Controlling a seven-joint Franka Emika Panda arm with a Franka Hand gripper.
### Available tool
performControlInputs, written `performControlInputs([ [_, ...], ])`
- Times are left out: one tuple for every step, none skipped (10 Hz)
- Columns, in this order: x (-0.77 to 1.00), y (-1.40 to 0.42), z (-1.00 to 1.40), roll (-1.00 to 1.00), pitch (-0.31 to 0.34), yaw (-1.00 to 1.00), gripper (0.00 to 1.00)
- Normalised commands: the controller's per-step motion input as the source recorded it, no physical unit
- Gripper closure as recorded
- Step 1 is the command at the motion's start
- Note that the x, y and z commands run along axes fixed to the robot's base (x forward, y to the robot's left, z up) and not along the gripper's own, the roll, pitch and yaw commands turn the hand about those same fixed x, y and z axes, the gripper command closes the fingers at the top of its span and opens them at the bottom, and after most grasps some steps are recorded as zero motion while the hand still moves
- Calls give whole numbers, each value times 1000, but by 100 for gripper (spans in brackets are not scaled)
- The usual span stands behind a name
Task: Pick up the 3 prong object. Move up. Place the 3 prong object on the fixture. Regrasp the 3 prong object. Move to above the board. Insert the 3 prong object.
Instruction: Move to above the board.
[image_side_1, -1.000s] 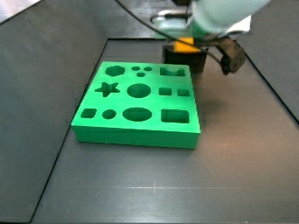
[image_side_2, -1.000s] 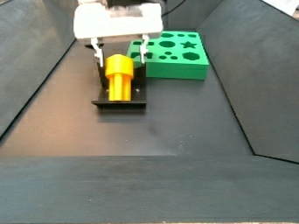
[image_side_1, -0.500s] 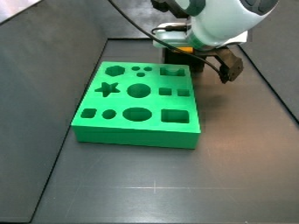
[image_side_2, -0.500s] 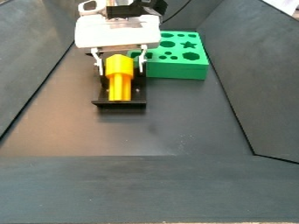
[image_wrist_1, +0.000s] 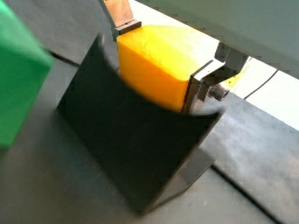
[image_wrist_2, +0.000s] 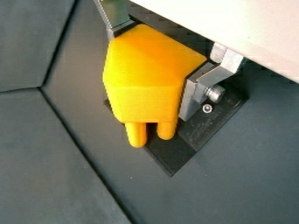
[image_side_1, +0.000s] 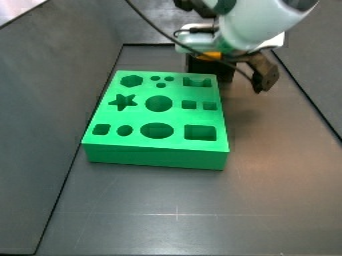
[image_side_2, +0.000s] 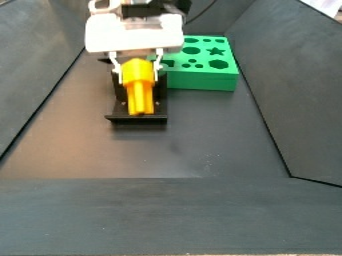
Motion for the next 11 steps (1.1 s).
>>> performControlInputs([
  [-111,-29,1000,-131,-151,117,100],
  [-110,-27,1000,-99,-172,60,100],
  [-110,-25,1000,-81,-173,18,100],
  [-111,-23,1000,-74,-167,-7,100],
  [-112,-20,1000,-69,-148,-54,100],
  [-113,-18,1000,-75,-126,-85,100],
  [-114,-14,1000,-86,-91,-113,100],
  [-114,-12,1000,-93,-73,-121,100],
  [-115,-6,1000,-101,-35,-121,100],
  [-117,-3,1000,-104,-20,-115,100],
  [-118,0,1000,-106,2,-100,100],
])
